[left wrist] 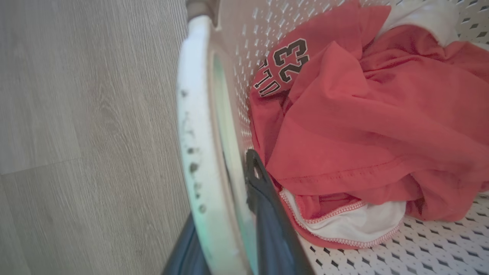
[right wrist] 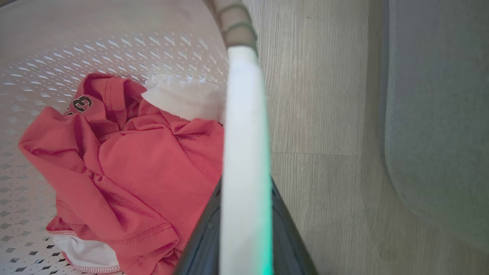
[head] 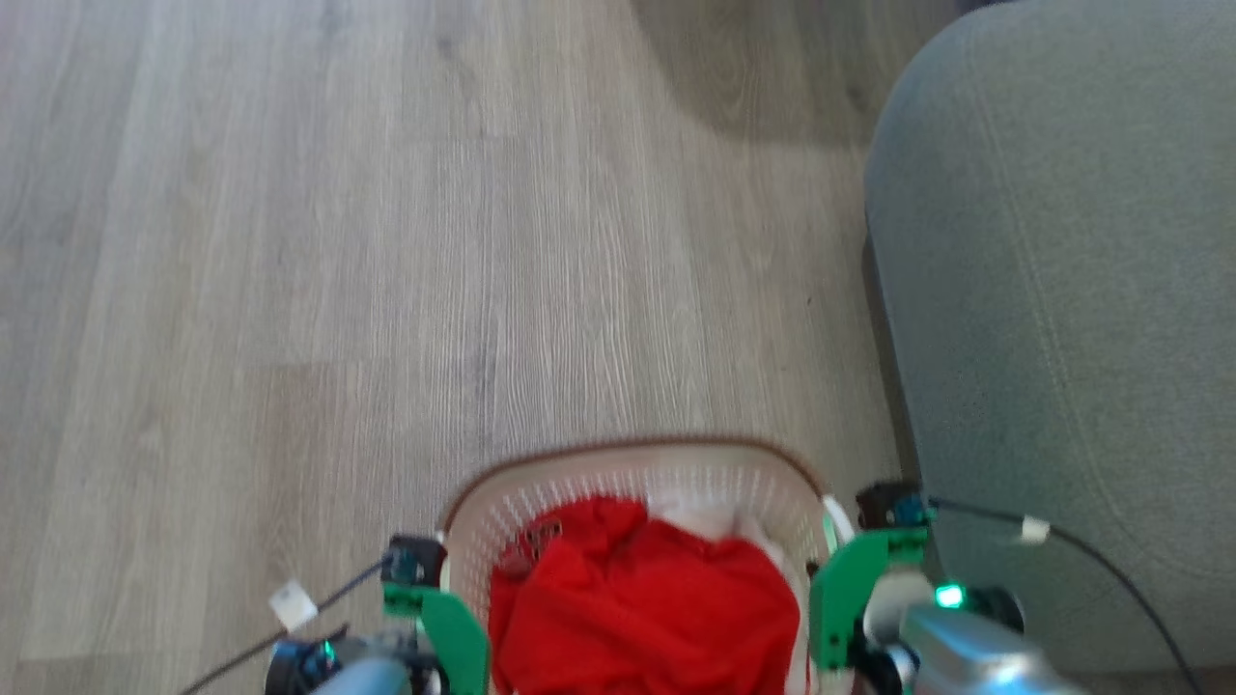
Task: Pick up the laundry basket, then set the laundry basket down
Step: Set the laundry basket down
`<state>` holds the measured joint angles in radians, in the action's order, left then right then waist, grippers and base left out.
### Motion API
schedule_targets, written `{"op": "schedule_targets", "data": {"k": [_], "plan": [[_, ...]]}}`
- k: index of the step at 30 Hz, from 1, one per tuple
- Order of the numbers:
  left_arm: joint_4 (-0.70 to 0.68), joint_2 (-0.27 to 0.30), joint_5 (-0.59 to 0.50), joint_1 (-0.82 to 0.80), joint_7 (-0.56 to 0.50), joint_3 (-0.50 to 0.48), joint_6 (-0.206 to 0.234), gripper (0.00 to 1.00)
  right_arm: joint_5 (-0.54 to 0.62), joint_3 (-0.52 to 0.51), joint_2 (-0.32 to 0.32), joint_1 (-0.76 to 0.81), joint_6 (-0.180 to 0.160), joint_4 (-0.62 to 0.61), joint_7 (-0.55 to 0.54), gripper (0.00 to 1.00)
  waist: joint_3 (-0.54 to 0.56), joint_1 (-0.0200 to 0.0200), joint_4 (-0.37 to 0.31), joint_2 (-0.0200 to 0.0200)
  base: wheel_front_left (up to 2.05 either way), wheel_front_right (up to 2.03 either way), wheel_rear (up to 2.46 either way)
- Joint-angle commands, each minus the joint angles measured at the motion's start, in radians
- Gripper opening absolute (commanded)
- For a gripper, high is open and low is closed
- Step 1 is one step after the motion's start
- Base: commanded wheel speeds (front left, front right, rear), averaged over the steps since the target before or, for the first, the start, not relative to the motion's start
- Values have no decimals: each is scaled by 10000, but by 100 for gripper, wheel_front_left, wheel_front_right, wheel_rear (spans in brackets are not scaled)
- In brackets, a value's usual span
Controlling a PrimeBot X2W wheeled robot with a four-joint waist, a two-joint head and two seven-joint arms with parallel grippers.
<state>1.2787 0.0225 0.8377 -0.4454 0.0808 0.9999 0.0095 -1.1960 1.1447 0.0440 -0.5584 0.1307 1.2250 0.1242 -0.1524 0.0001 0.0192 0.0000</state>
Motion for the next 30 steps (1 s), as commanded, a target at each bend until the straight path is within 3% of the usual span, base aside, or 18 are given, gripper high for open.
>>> {"op": "schedule_targets", "data": {"k": [1, 30], "plan": [[110, 401, -53, -457, 84, -51, 139, 0, 107, 106, 62, -466, 0, -50, 245, 0, -294, -1, -3, 0, 0, 0, 0], [117, 483, -611, -5523, 896, 147, 367, 0, 671, -405, 62, -5306, 0, 651, 1325, 0, -6185, -1, 292, 0, 0, 0, 0]]}}
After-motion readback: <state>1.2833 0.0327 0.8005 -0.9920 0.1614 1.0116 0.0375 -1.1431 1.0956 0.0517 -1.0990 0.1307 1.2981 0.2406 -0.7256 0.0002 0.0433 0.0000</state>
